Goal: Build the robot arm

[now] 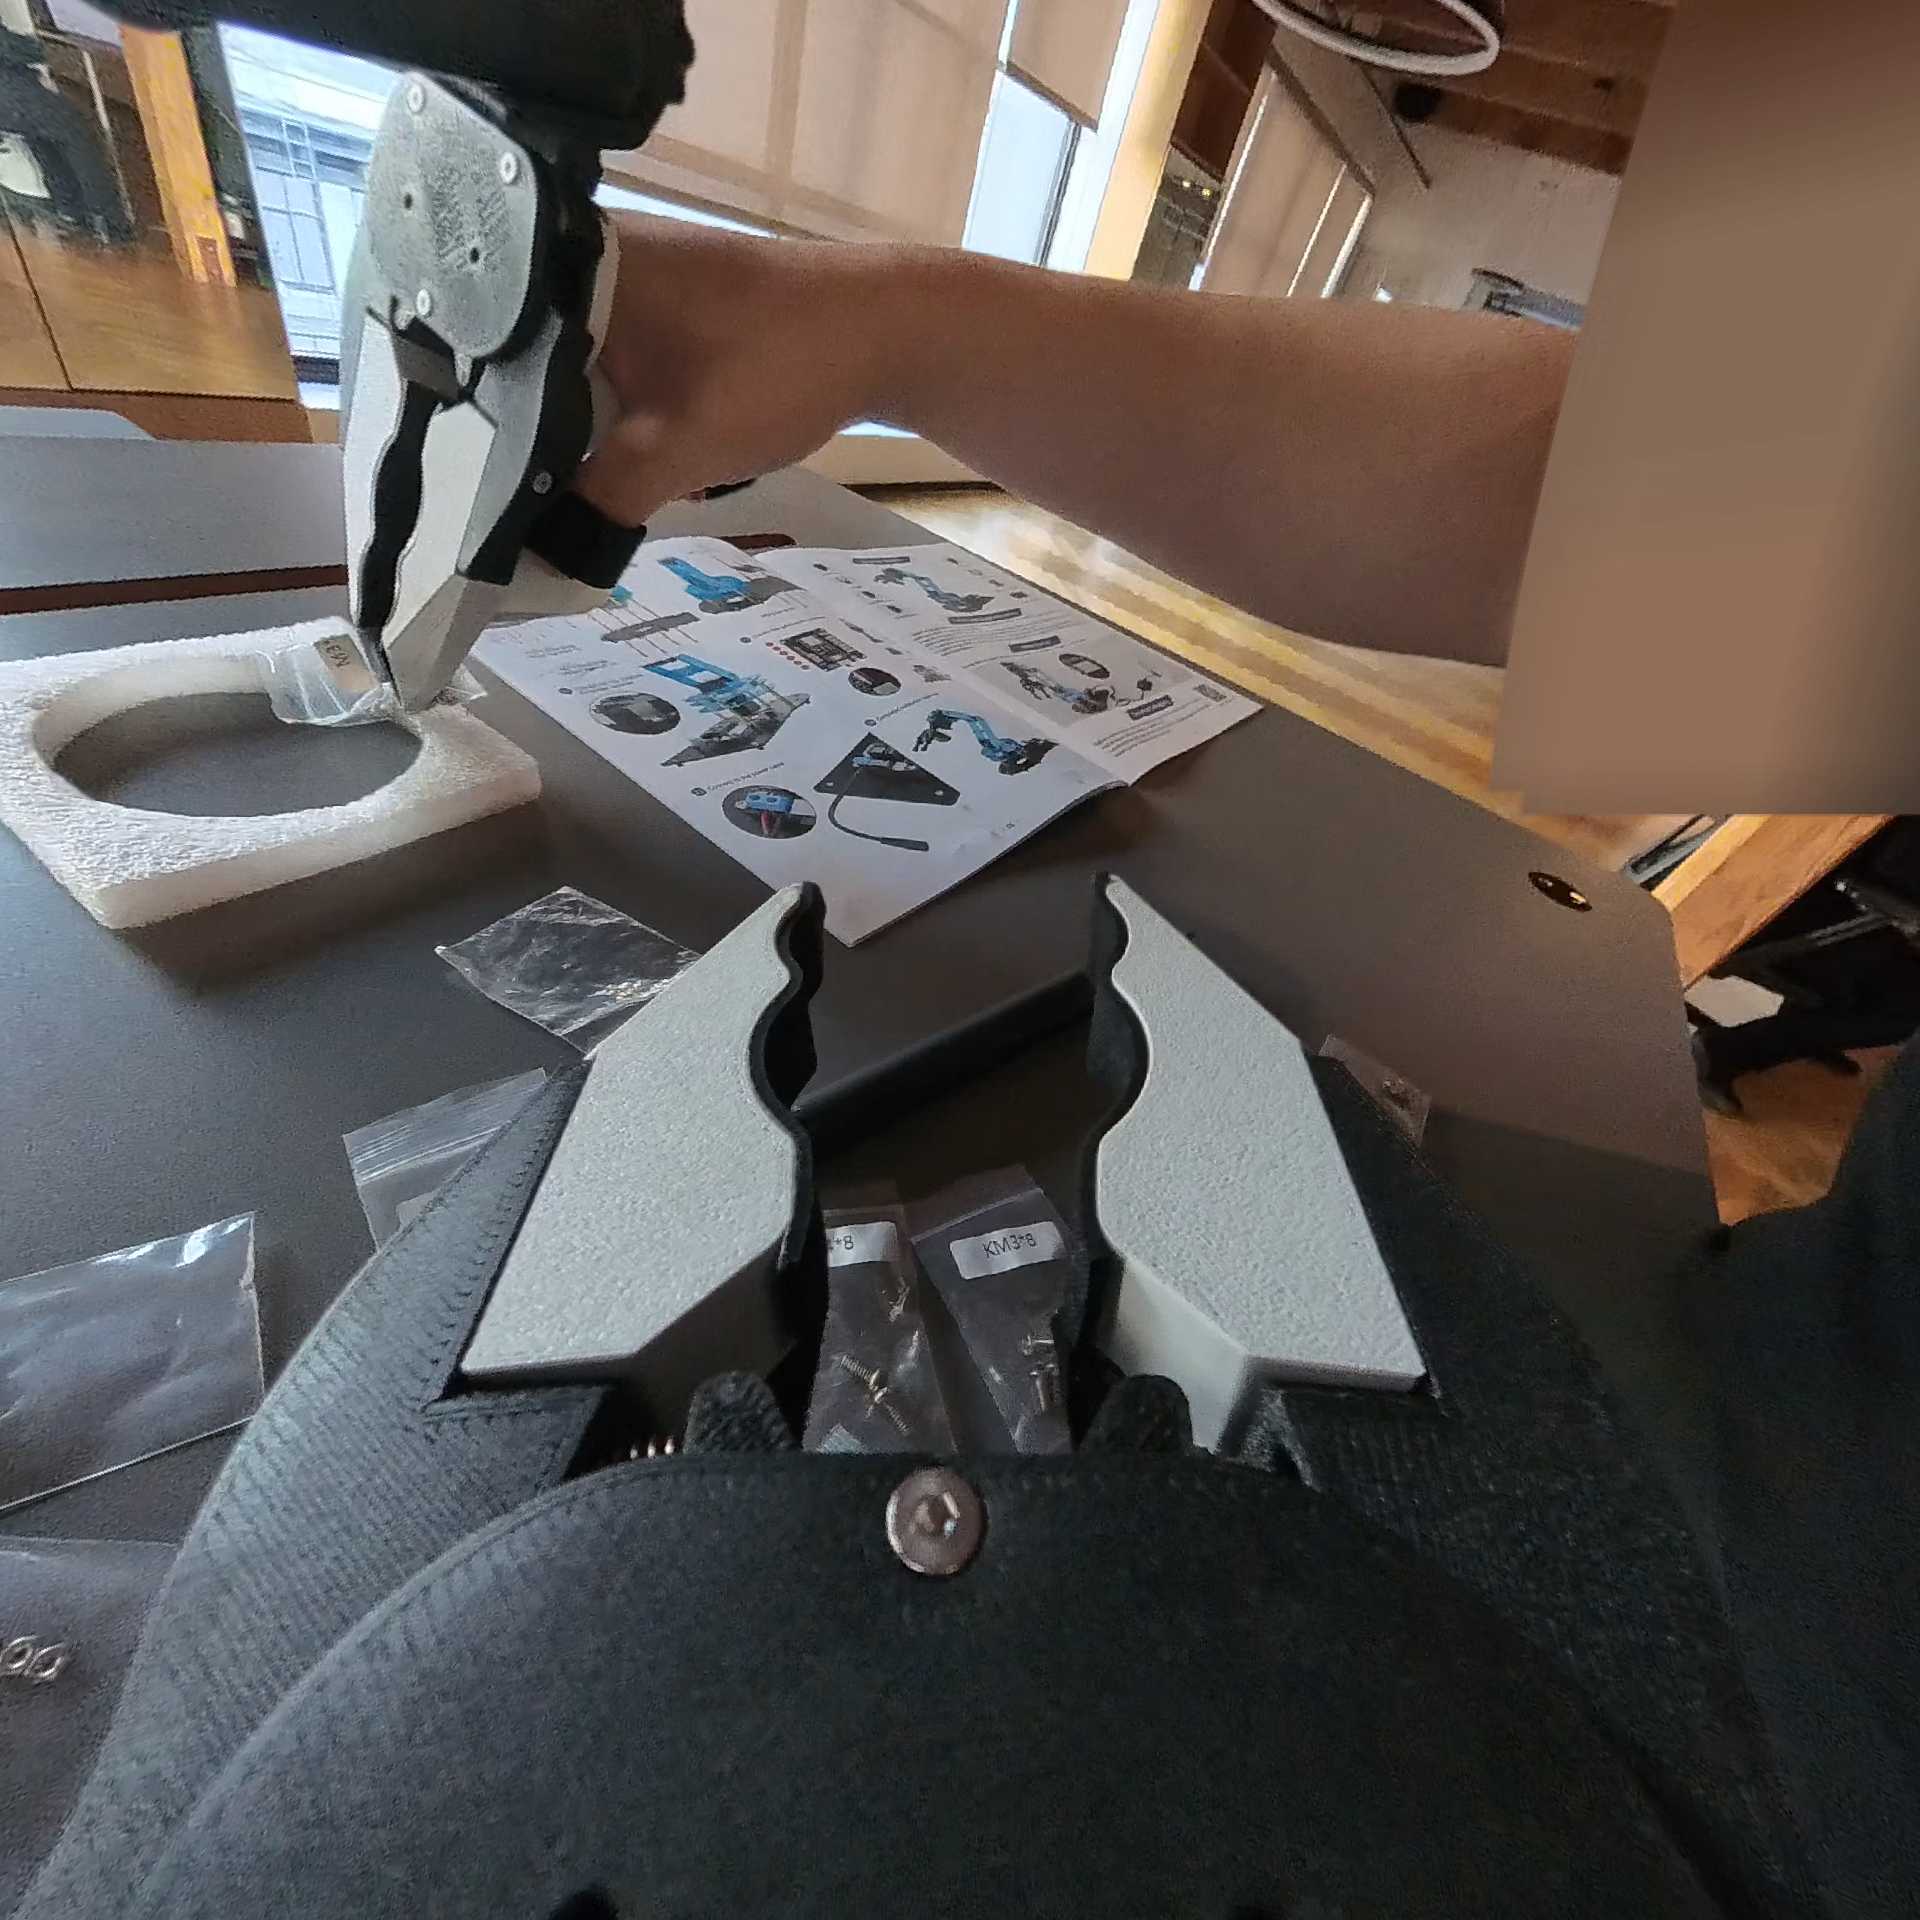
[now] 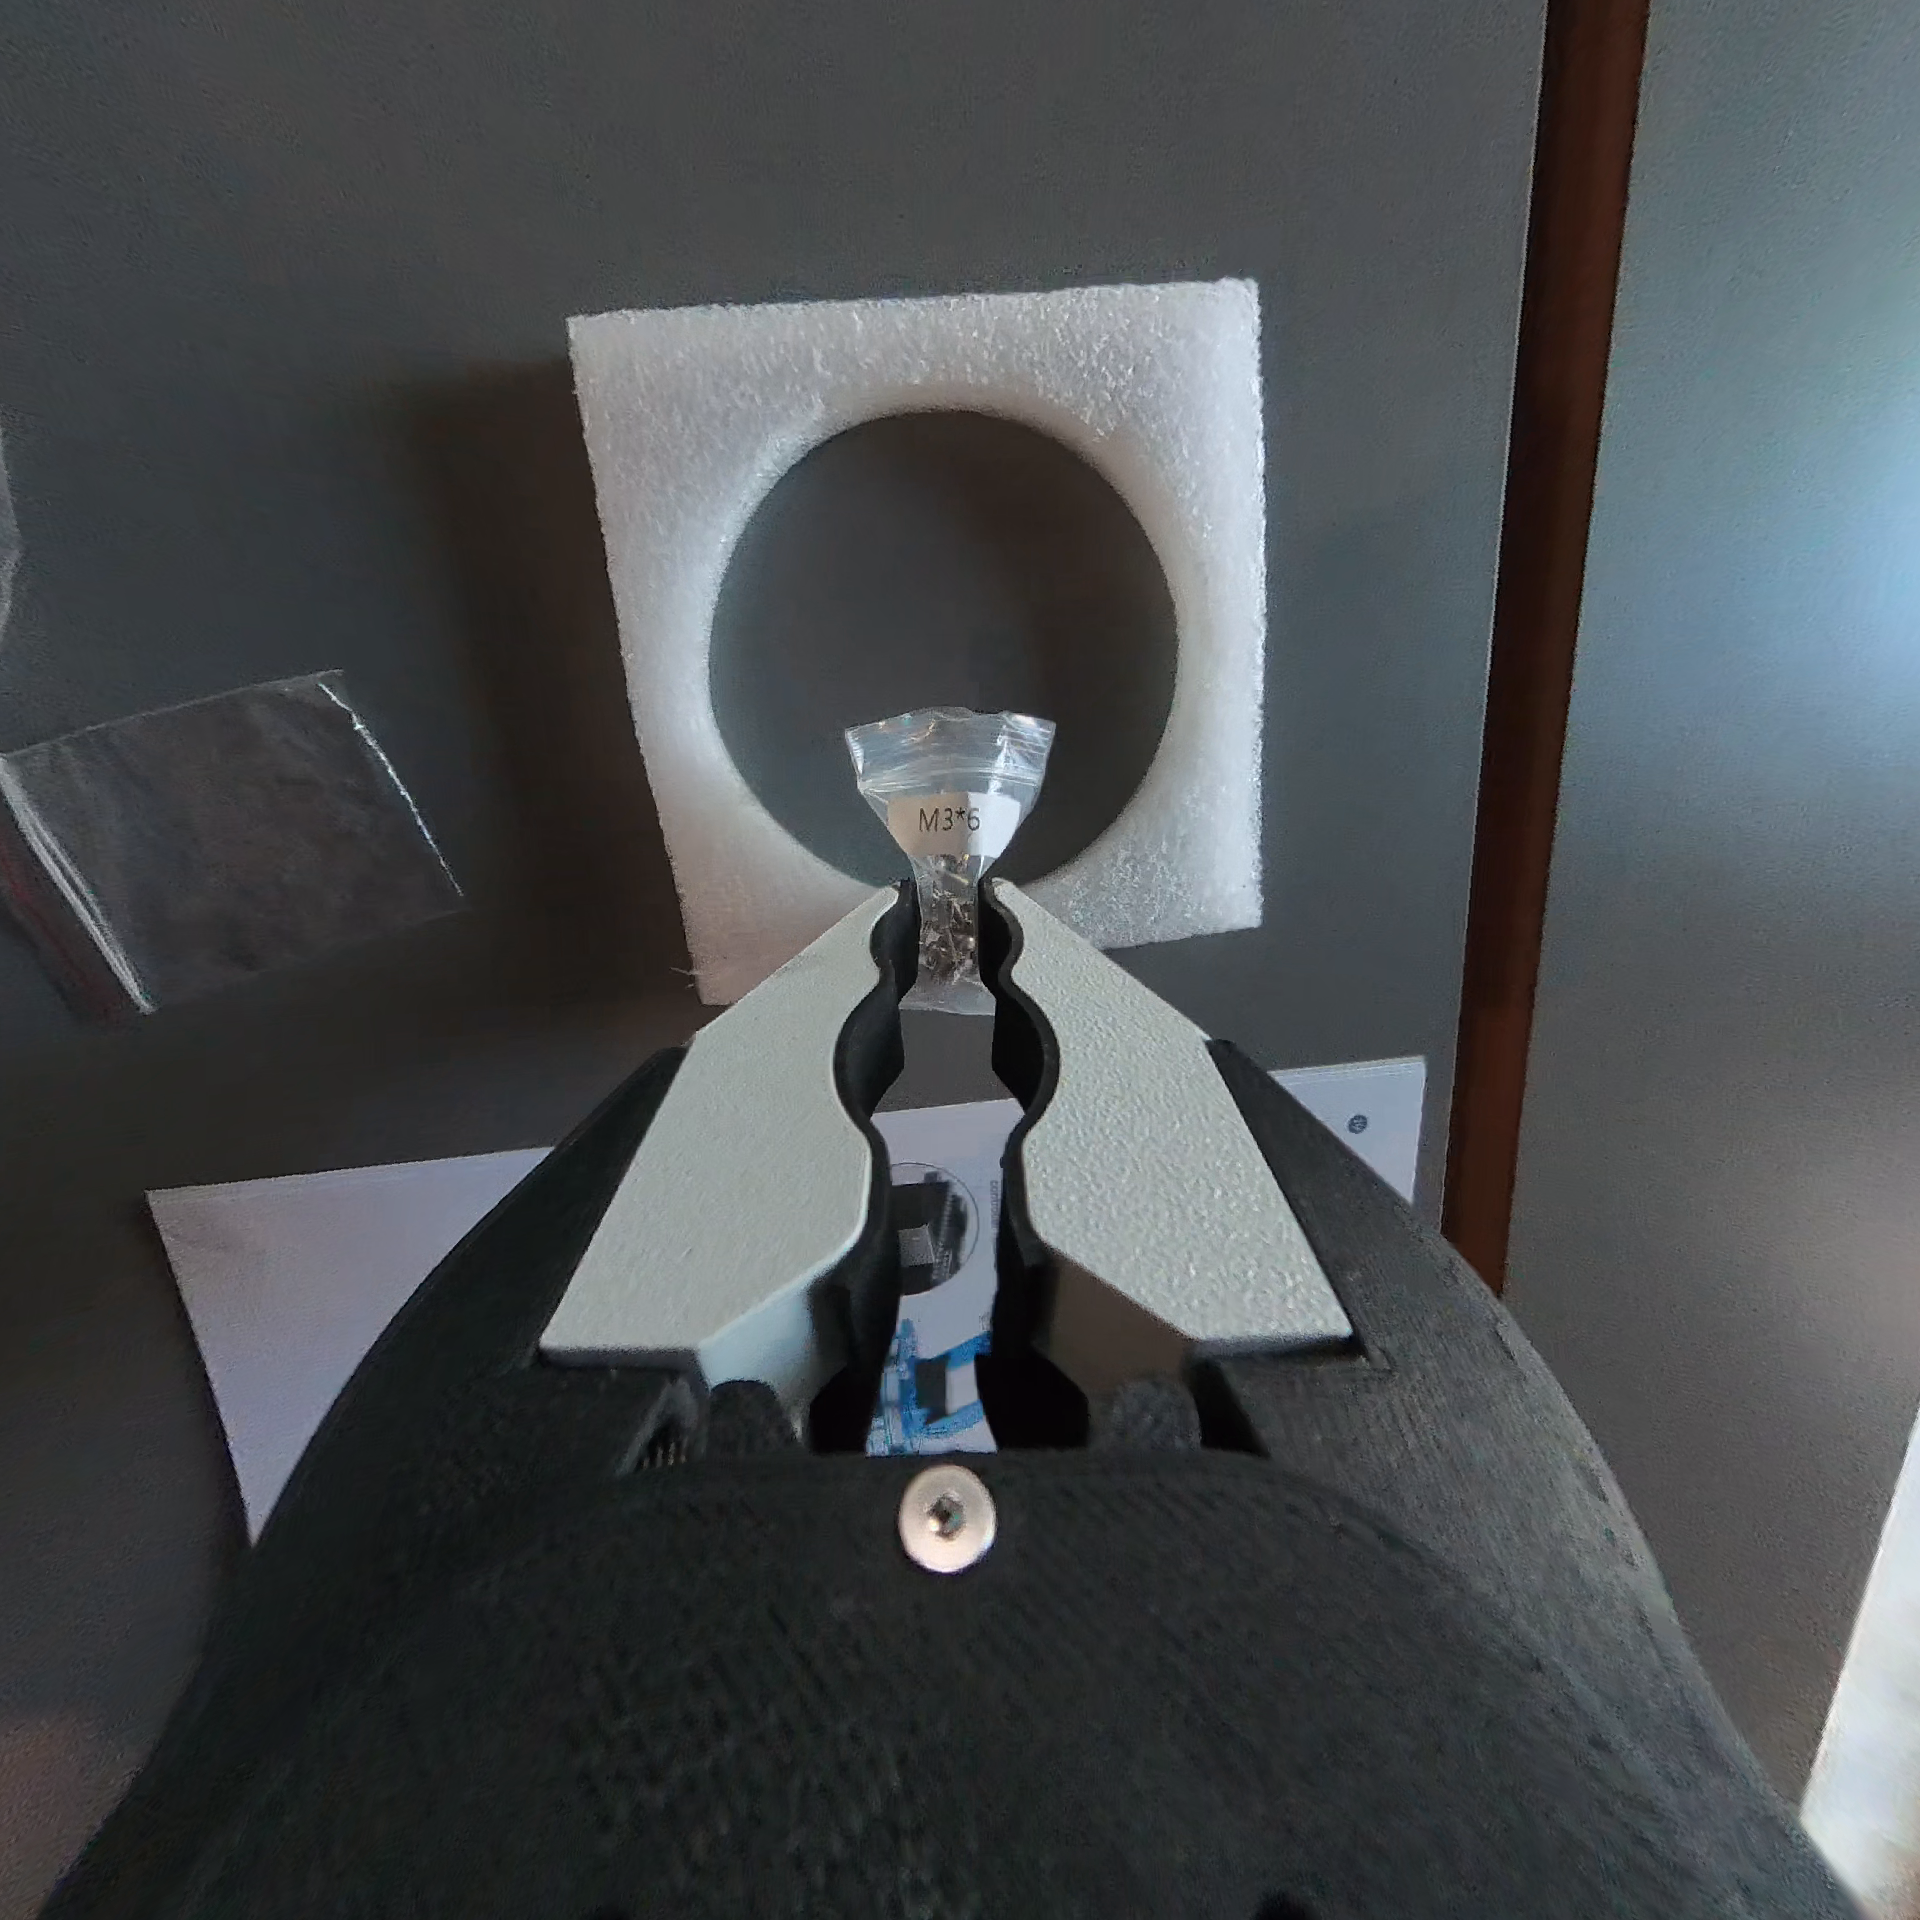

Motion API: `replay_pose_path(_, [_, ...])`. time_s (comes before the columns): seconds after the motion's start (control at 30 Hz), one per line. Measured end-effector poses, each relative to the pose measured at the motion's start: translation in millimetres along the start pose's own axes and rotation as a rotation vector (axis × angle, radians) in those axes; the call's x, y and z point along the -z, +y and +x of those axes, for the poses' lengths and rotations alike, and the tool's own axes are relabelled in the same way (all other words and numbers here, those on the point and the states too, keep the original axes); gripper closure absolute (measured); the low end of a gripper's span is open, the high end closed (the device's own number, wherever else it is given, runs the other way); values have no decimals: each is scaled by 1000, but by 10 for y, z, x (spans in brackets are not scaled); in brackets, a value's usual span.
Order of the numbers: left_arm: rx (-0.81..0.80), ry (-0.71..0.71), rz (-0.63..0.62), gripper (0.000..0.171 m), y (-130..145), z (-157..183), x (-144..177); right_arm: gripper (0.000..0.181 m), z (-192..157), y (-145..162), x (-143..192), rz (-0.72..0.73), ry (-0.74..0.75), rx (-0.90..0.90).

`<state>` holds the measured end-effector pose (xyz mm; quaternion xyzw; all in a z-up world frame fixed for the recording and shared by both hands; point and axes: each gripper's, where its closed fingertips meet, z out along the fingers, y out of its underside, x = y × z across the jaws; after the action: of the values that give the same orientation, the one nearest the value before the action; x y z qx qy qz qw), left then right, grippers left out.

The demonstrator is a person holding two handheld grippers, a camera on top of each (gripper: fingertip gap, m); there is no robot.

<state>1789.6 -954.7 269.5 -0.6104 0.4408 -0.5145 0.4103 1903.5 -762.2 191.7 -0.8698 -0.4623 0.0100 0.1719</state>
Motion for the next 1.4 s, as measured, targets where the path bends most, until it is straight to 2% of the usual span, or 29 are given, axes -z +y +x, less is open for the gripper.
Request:
replay_pose_path(0.2, [26, 22, 33, 121, -53, 16, 35, 172, -7, -32, -46, -95, -12, 52])
replay_pose_path(0.7, [18, 3, 24, 119, -38, -1, 52, 172, 2, -106, -100, -194, -16, 134])
replay_pose_path(0.8, [33, -11, 24, 118, -33, -39, 61, 172, 86, -75, -100, -239, 20, 146])
replay_pose_path(0.9, [50, -16, 30, 118, -40, -59, 74, 173, 41, -163, -89, -214, 23, 194])
replay_pose_path(0.97, [51, -18, 33, 118, -47, -66, 80, 173, 49, -109, -108, -257, 8, 161])
replay_pose_path(1.07, [48, -16, 31, 118, -46, -58, 79, 174, 44, -149, -110, -240, 28, 220])
replay_pose_path(1.13, [47, -15, 29, 118, -44, -51, 76, 173, 55, -118, -115, -252, 0, 155])
replay_pose_path(1.23, [44, -16, 26, 118, -38, -49, 76, 174, 79, -105, -110, -259, 43, 230])
replay_pose_path(1.33, [47, -12, 28, 118, -45, -46, 76, 175, 37, -104, -106, -261, 6, 177])
replay_pose_path(1.4, [44, -17, 27, 118, -42, -51, 77, 176, 46, -142, -101, -244, 29, 227])
